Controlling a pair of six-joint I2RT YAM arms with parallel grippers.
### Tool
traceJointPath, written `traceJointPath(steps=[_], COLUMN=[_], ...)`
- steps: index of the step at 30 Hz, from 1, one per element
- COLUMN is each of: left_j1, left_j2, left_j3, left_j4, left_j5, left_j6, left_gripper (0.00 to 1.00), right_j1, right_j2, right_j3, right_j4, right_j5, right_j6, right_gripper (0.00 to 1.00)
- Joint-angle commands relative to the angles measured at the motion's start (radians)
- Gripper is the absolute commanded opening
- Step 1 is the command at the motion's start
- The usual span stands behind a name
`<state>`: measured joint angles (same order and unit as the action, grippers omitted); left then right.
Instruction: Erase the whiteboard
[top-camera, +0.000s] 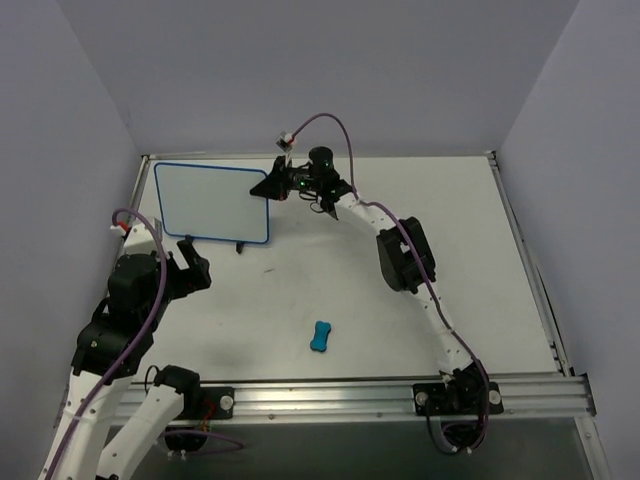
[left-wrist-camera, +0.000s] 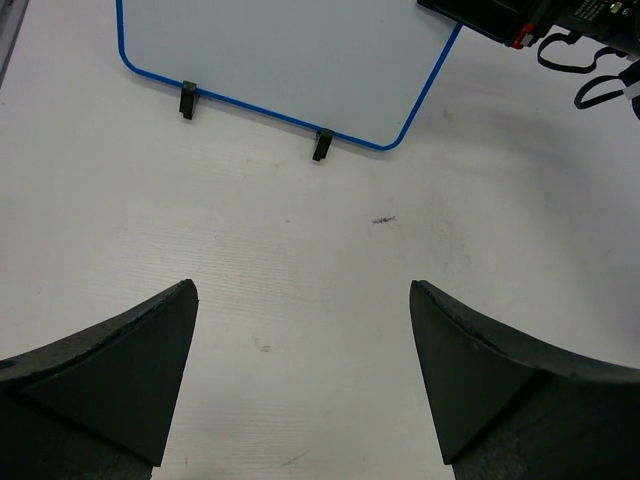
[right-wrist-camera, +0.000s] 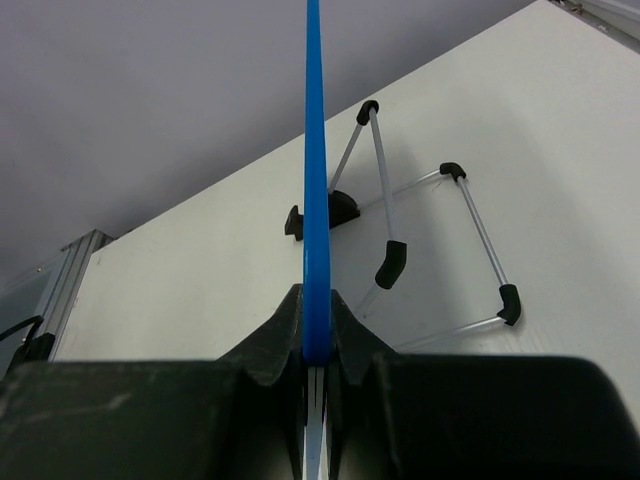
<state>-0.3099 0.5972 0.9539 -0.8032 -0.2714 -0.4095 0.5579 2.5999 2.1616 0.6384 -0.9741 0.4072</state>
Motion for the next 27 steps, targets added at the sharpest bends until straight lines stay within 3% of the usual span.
traceJointPath(steps=[1,4,11,27], left_j1=[0.011,0.017,0.026,0.028], left_j2=[-0.008,-0.005,-0.005,-0.022], left_j3=[0.000,0.000,-0.001,-0.001], left_j4=[0.047,0.047,0.050,0.048], left_j5=[0.008,0.011,0.017,0.012], left_j6=[0.009,0.011,0.012,0.011], left_gripper=[0.94,0.94,0.94,0.94], right_j1=[-0.047,-0.056,-0.062,-0.047], right_j2=[0.083,0.144,0.203,0.236], right_j3=[0.102,0.217,0.310,0.331], right_j4=[-0.137,-0.209,-0.244,-0.226], right_j5=[-0.017,-0.049,-0.067,0.044], right_j6=[-0.096,-0.105,-0.111,-0.145], right_gripper=[0.00,0.00,0.00,0.01])
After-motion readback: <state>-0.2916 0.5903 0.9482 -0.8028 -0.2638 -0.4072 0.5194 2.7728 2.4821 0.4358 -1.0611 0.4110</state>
